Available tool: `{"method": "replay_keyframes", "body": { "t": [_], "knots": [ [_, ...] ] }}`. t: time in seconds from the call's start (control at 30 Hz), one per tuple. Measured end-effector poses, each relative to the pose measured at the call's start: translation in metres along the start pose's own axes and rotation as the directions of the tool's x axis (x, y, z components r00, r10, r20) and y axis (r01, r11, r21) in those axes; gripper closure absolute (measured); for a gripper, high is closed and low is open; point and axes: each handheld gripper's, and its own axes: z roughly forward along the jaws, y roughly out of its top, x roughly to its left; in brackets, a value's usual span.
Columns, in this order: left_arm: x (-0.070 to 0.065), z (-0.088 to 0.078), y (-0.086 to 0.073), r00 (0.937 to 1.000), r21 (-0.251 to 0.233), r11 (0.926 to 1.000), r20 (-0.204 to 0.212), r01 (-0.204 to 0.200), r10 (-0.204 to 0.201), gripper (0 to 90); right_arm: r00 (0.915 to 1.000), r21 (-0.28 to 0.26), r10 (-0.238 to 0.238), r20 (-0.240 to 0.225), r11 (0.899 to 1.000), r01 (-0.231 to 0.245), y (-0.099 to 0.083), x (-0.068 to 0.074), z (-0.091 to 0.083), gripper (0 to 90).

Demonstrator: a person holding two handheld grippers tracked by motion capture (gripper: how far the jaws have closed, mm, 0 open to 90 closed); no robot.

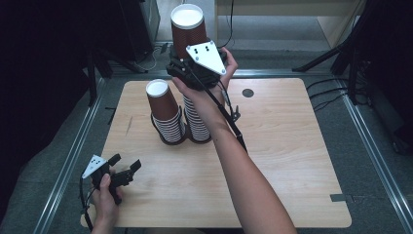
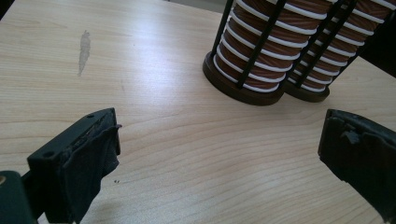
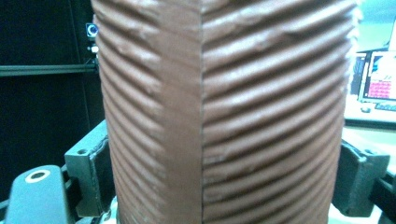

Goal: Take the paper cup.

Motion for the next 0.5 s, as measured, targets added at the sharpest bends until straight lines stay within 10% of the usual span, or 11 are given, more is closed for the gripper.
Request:
{"method": "replay_keyframes", "body": {
  "t": [0.5],
  "knots": [
    [0.000, 0.000, 0.000, 0.9999, 0.005, 0.9999, 0.000, -0.010, 0.010, 0.0, 0.9995, -0.046, 0.010, 0.031, 0.999, -0.009, 0.026, -0.018, -0.014, 13.5]
  ]
}}
